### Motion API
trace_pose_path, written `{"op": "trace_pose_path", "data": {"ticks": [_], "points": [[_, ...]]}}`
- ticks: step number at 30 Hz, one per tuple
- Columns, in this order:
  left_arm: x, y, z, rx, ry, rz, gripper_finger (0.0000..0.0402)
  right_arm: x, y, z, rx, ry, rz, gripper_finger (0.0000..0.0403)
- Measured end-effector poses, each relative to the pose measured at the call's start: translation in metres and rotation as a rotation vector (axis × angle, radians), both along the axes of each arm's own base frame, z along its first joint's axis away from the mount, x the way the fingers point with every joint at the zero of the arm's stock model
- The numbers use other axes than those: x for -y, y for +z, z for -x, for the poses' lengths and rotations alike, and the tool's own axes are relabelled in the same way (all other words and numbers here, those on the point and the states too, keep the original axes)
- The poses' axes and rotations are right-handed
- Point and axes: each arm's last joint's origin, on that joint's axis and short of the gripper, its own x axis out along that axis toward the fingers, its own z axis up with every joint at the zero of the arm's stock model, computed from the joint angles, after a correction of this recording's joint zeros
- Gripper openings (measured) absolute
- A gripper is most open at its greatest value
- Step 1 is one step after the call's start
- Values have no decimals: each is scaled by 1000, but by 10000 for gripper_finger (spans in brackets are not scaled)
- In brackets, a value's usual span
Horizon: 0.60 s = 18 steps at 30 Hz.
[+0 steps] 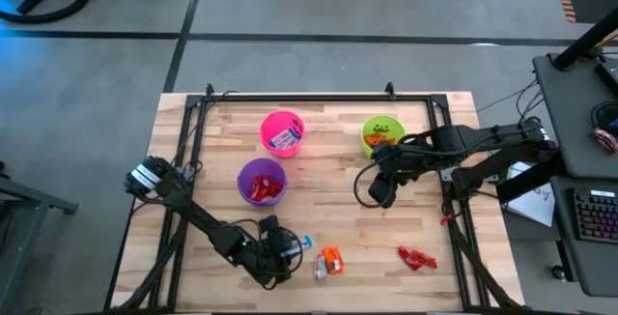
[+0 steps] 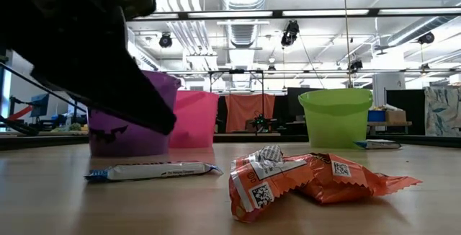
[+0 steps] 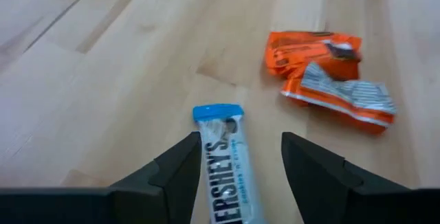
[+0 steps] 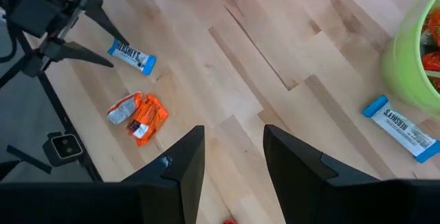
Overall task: Sort candy
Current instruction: Put the white chocolate into the pink bucket
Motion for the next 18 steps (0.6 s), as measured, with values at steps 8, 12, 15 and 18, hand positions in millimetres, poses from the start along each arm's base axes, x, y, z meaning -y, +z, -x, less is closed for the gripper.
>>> {"op": "trace_pose_path", "data": {"ticks": [8,12,15,18], "points": [[-1,-15,-1,-40,-7,-41,184,0,0,0,1,4,3,141],[-1,-25,-2,-74,-22,-36,179,0,0,0,0,6,4,141],[0,-30,-3,-78,-27,-33,173,0,0,0,1,8,5,141],[0,-35,-4,-80,-31,-28,166,0,0,0,1,12,7,141]]}}
